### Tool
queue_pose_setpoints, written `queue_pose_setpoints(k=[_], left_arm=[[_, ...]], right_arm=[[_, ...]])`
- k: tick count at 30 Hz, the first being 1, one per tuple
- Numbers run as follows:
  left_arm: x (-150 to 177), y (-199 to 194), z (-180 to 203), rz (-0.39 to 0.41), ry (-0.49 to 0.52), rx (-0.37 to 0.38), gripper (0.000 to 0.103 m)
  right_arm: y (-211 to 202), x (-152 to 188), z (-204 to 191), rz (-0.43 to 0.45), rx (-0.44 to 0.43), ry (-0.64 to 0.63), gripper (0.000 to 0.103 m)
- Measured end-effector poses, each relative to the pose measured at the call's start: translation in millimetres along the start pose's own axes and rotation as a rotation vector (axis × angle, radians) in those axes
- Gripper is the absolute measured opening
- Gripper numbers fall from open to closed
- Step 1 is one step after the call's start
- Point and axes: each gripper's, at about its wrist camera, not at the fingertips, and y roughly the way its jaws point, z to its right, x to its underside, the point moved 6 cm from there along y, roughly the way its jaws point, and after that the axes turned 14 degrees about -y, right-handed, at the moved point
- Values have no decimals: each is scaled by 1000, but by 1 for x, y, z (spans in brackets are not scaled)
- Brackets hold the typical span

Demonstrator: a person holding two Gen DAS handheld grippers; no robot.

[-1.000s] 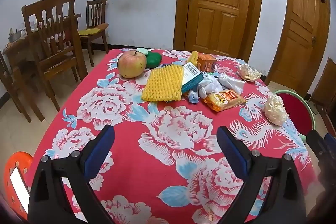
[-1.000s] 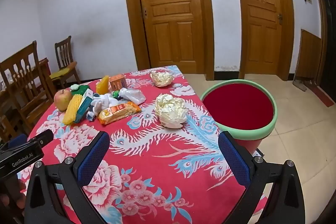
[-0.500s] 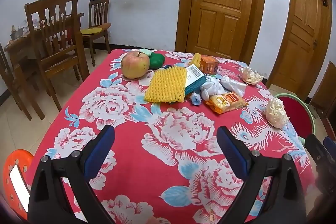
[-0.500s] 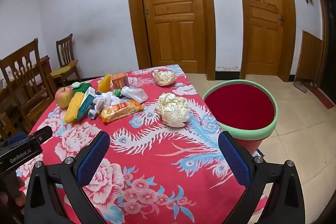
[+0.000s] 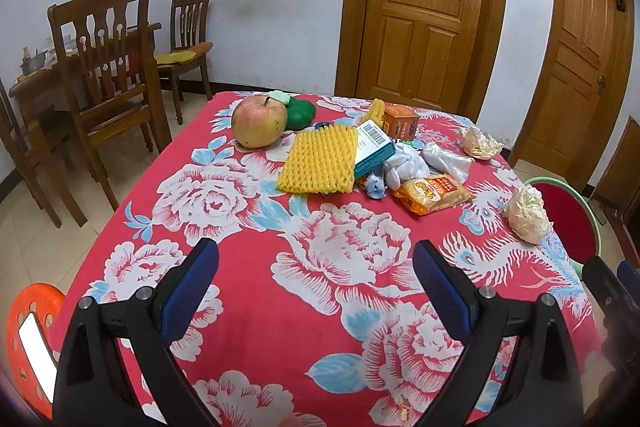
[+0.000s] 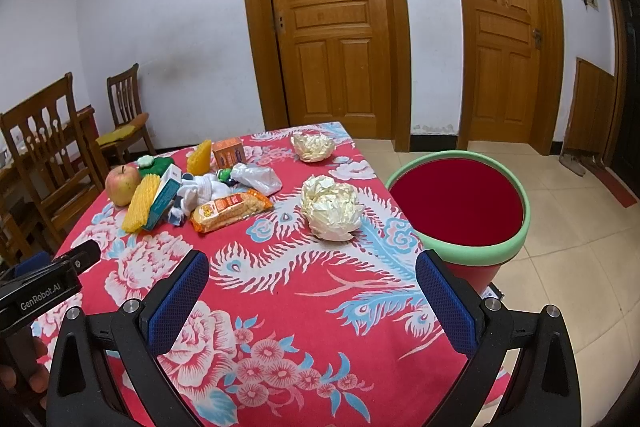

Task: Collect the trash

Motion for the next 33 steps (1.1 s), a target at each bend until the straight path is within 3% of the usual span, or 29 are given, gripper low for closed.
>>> queue_pose_setpoints(k=[33], left_arm=[[0, 1, 0, -2, -4, 1, 97]], right_arm=[[0, 1, -1, -1, -2, 3, 102]])
